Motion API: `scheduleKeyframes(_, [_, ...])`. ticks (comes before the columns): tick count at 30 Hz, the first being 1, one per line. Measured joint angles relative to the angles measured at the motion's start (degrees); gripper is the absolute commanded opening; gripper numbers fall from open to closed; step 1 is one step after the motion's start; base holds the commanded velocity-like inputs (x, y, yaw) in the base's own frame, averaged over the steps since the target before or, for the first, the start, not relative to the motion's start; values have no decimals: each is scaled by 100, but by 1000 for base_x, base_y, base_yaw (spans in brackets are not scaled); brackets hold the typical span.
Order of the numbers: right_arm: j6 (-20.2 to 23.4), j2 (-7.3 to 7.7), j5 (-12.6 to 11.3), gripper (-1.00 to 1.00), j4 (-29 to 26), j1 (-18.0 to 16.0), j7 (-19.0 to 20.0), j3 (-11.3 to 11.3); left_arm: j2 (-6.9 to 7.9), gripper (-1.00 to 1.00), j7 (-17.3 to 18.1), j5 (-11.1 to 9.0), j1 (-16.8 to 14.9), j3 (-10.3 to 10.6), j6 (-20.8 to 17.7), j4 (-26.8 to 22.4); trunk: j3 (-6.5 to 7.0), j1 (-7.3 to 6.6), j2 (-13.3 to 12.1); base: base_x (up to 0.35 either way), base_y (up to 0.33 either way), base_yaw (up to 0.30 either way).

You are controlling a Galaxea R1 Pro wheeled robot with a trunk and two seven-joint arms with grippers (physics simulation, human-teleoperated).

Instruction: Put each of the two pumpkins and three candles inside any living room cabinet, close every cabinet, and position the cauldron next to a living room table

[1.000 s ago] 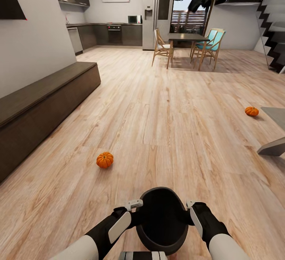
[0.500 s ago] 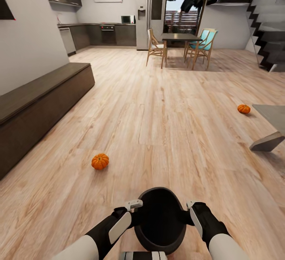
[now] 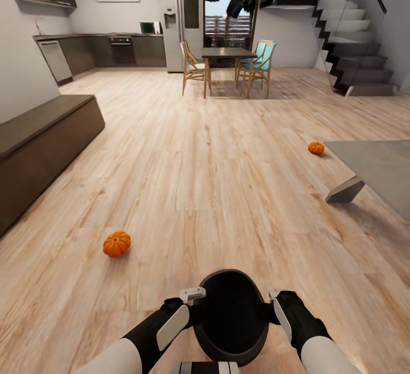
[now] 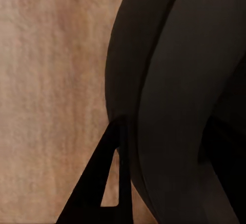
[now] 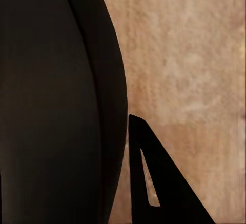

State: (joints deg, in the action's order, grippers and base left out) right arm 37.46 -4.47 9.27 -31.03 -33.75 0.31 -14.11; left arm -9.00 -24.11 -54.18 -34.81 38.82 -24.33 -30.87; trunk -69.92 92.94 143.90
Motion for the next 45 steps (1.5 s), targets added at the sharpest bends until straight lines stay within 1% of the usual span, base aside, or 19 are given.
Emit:
scheduleKeyframes(21, [0, 11, -33, -100, -5, 1, -1, 13, -12, -100, -22, 4, 0, -6, 7, -4, 0, 1, 0, 217, -256, -286])
scheduleKeyframes(41, [5, 14, -46, -100, -13, -5, 0, 20, -12, -100, -1, 34, -2, -22, 1, -7, 0, 1, 0, 219, -257, -21])
scheduleKeyframes(45, [8, 12, -40, -100, -14, -6, 0, 19, -10, -100, 3, 31, -2, -22, 1, -6, 0, 1, 0, 237, -230, -149])
